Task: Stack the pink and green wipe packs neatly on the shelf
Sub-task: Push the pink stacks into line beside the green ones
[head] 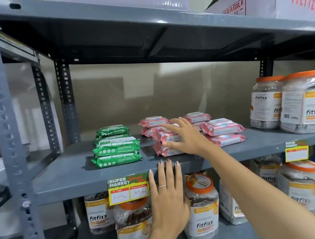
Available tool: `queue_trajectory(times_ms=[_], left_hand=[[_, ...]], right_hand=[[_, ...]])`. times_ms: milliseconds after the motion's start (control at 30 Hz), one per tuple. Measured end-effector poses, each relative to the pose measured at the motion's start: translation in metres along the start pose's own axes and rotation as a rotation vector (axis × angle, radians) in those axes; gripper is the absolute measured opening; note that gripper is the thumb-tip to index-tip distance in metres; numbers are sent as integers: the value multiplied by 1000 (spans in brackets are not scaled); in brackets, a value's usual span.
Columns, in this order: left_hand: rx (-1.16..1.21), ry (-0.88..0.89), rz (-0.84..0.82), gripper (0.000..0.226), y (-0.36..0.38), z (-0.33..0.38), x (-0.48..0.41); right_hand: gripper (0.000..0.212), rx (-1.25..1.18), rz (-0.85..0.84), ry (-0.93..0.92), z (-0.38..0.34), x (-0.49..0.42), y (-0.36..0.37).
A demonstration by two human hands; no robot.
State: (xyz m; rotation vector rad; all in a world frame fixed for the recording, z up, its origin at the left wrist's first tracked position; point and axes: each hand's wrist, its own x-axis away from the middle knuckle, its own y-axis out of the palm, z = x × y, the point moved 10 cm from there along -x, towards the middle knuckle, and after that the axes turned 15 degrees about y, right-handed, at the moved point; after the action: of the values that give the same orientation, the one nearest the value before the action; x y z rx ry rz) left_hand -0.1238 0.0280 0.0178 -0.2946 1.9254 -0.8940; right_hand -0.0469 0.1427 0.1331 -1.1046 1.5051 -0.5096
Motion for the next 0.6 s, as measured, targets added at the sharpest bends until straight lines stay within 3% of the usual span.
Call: queue_trajectory(times_ms=[167, 200, 300, 367, 600], left_hand=[[3, 8, 50, 95, -2, 0, 0], [5, 7, 57, 96, -2, 0, 0], [16, -6, 59, 97, -1, 0, -1], [24, -16, 48, 97, 1, 1, -2], [17, -48, 4, 95, 8, 1, -3]], right_hand=[[63, -52, 421, 199, 61, -3, -75], [62, -19, 436, 282, 84, -5, -82], [72, 99, 186, 524, 149, -13, -67], [84, 165, 22, 557, 169, -14, -49], [86, 207, -30, 478, 172, -16, -40]])
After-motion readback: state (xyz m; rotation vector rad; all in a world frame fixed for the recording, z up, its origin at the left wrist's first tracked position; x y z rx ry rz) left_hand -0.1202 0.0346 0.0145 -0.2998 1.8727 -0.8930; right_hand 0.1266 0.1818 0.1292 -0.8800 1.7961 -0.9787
